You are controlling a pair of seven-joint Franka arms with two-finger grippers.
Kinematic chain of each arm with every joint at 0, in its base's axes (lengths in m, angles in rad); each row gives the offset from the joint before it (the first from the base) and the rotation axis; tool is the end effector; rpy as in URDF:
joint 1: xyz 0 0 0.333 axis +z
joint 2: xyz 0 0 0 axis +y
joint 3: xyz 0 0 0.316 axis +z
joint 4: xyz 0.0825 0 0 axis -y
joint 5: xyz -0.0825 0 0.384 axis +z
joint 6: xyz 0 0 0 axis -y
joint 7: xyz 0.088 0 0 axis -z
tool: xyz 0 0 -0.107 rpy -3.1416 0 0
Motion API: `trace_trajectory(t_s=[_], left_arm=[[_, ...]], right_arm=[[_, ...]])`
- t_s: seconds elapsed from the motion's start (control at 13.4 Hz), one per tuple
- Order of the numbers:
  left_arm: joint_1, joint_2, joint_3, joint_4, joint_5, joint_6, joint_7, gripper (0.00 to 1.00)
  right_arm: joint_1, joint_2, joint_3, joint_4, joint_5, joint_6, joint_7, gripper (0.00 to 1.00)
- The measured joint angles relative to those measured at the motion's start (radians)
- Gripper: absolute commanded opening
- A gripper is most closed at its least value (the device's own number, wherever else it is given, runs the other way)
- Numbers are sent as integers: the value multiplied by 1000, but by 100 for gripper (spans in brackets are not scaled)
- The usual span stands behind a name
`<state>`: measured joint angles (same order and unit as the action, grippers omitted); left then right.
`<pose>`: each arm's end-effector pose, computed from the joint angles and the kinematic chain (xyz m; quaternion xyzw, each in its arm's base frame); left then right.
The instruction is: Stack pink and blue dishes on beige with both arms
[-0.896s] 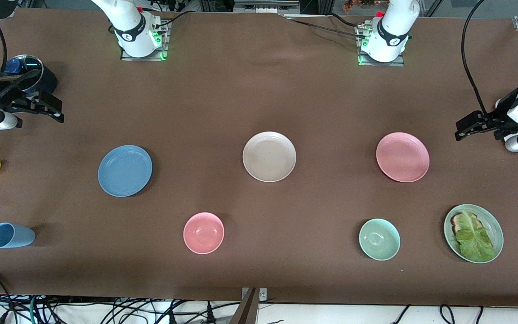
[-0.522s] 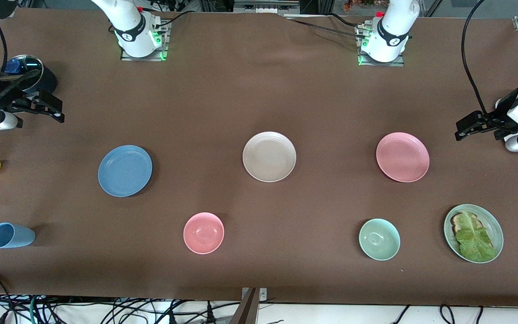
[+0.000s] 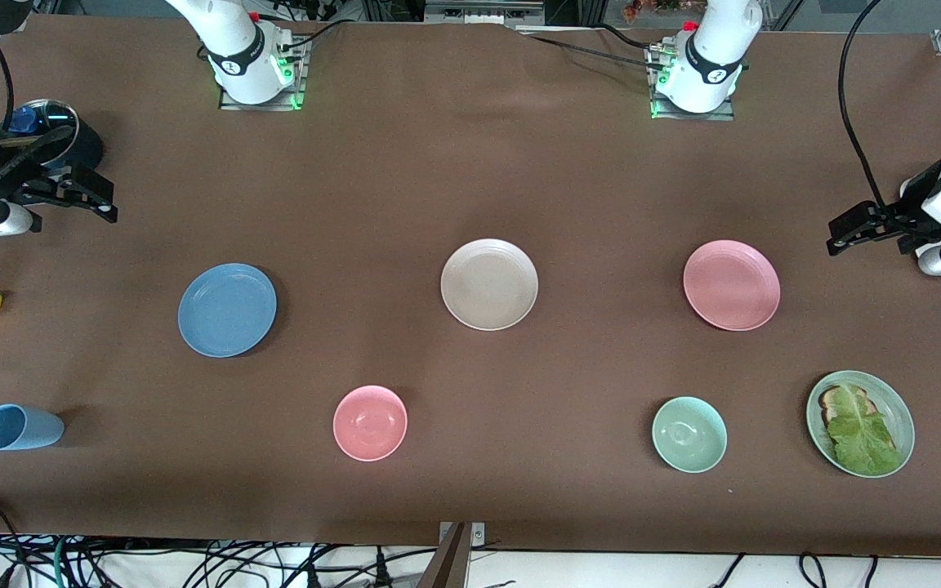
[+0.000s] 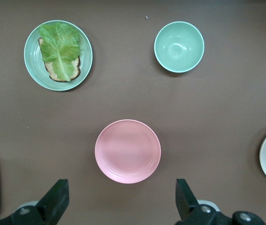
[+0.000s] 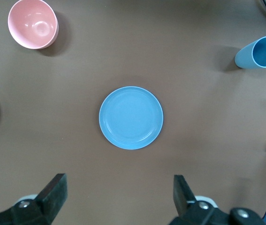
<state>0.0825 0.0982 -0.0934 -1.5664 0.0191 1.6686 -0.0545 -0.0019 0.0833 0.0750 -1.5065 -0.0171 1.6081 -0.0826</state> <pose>0.5915 -0.0021 0.5792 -0.9998 -0.0211 -0.0024 0.0049 0.5826 0.0390 0.6110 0.9969 0.0778 0.0092 0.0055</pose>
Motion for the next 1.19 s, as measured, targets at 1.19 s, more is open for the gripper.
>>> trace_trajectory(t_s=[1.19], left_arm=[[-3,0,-7,22,0,1,0,100]], right_arm=[[0,1,0,0,0,-1,2,100]])
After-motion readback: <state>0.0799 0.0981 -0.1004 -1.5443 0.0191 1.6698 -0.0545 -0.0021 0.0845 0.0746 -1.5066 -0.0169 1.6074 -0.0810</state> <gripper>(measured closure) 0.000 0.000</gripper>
